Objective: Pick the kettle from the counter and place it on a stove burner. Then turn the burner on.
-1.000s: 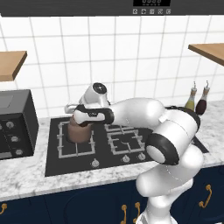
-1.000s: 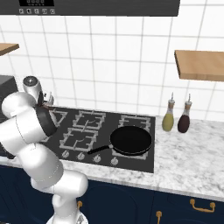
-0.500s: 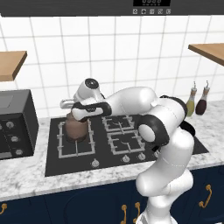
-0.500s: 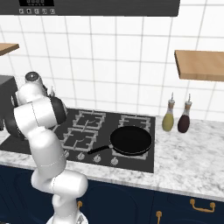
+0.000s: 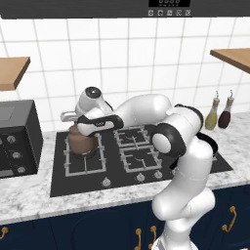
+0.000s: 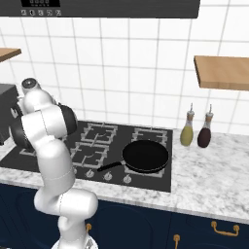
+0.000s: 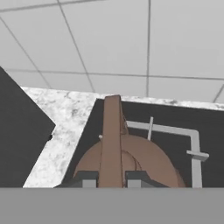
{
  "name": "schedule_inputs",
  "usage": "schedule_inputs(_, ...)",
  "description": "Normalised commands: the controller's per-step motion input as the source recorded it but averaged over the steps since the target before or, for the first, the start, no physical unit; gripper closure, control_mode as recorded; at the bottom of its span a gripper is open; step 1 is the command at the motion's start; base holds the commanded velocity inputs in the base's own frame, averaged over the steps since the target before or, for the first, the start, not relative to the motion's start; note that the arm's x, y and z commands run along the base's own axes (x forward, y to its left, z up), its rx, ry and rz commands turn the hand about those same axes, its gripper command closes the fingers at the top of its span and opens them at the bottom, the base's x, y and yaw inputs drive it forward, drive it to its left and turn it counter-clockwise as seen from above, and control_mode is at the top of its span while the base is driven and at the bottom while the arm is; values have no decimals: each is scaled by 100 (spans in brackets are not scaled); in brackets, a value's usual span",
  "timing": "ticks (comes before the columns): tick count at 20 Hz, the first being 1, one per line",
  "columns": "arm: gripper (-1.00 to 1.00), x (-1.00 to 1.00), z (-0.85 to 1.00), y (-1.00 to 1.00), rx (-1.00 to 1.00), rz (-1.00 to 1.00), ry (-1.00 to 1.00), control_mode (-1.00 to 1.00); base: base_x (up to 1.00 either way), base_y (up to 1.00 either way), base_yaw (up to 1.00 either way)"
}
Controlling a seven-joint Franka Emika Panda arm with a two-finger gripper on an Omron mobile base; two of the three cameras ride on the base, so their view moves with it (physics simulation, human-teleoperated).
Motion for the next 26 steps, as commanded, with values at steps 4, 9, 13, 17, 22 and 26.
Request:
schedule_inputs(4, 100, -8, 10, -1, 0, 0, -1, -100, 0, 0, 0)
schedule_inputs(9, 100, -22, 6, -18, 0, 0, -5, -100, 0, 0, 0)
schedule_inputs(13, 100, -15, 0, -26, 0, 0, -2, -100, 0, 0, 0)
schedule_inputs(17, 100, -6, 0, -6, 0, 0, 0, -100, 0, 0, 0)
schedule_inputs(22, 100, -24, 0, -5, 0, 0, 0, -100, 0, 0, 0)
schedule_inputs(26, 100, -16, -5, 0, 0, 0, 0, -100, 0, 0, 0)
